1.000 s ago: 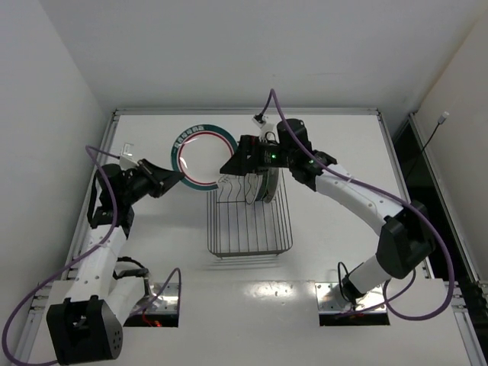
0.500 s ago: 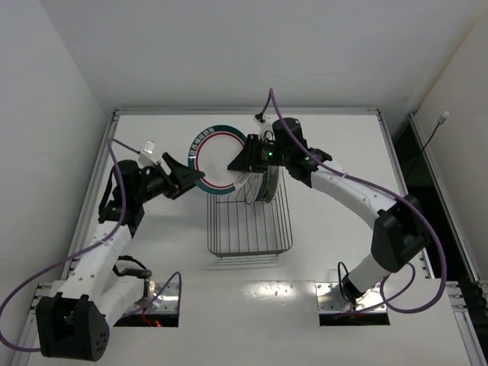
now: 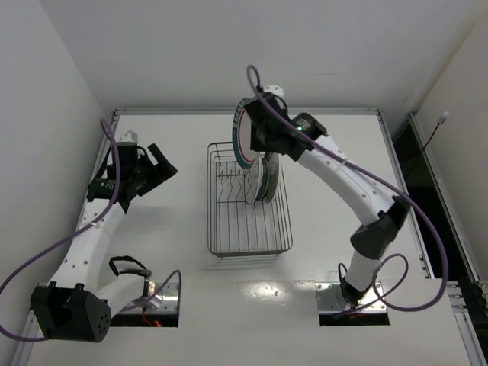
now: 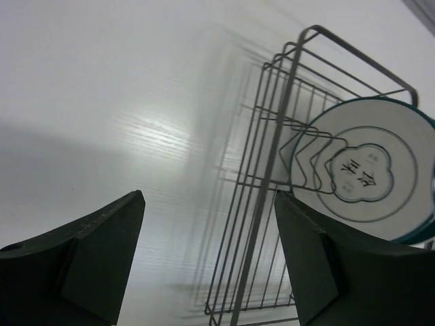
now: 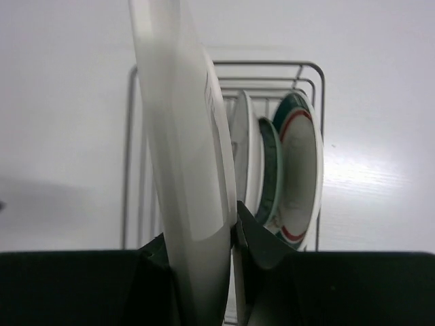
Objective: Load the plates into the dish rack
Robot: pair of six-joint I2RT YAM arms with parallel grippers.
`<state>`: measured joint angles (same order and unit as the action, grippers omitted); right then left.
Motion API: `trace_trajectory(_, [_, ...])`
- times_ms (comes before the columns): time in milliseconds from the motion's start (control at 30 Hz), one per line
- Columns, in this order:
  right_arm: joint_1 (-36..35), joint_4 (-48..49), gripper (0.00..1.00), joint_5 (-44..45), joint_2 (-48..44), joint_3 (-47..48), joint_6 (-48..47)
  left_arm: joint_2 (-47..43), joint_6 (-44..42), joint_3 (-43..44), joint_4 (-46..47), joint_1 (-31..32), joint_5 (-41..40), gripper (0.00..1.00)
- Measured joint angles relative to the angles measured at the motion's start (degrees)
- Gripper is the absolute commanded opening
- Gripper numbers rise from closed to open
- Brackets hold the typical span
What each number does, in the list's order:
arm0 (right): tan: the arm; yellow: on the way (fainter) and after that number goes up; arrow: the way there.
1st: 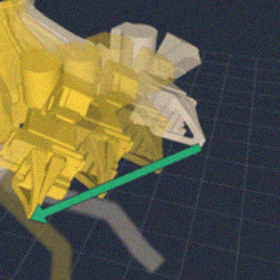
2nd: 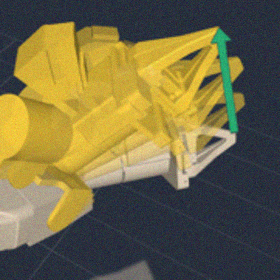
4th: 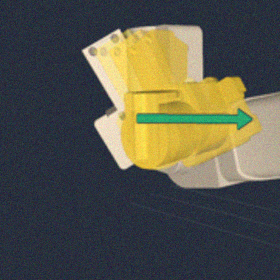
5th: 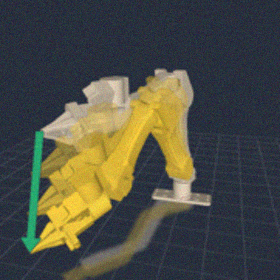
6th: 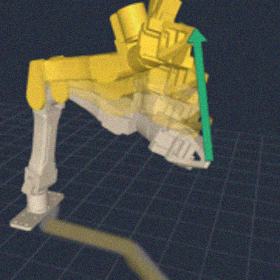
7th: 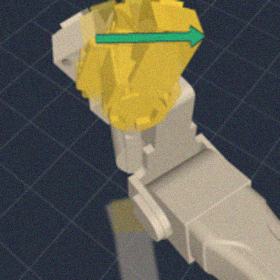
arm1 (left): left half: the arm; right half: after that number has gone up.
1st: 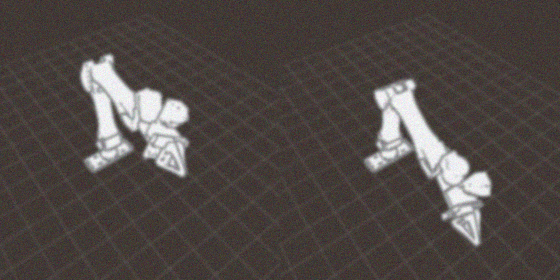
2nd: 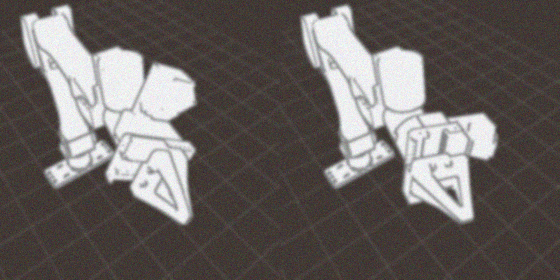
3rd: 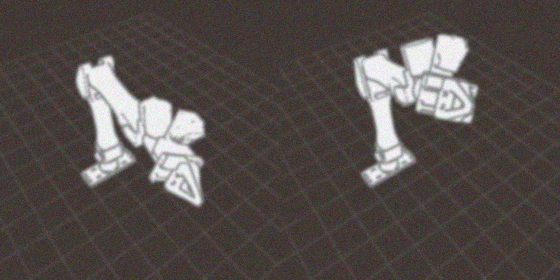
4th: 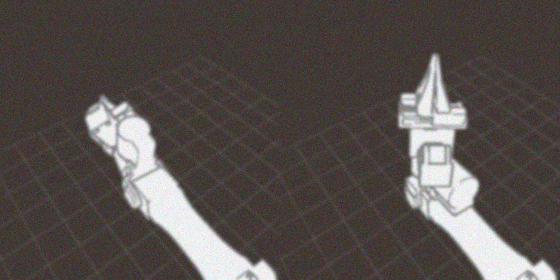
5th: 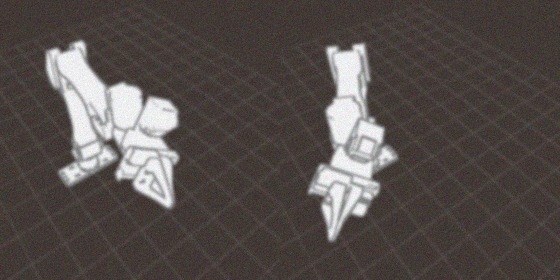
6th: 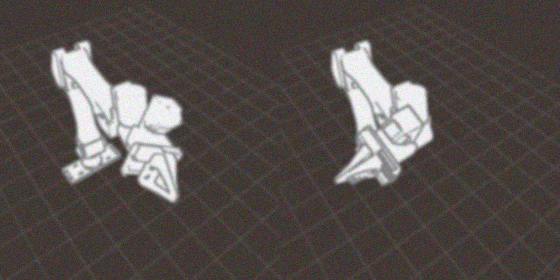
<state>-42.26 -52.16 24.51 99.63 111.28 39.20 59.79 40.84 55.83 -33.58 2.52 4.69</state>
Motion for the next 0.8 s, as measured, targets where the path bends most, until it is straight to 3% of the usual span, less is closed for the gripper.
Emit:
trace_trajectory(267, [-4.52,-12.85,0.00,11.52,14.32,2.01,0.46,0.00,-1.62,0.00,-3.67,-0.92,-4.13,0.76])
trace_trajectory(667, [-5.29,-8.55,0.03,11.78,11.93,-2.40,1.18,0.39,-2.89,0.02,-4.46,-2.12,-4.50,0.76])
trace_trajectory(800, [-4.96,-7.67,0.12,9.66,11.52,-2.58,0.68,0.39,-2.97,0.02,-4.52,-2.16,-4.48,0.76])
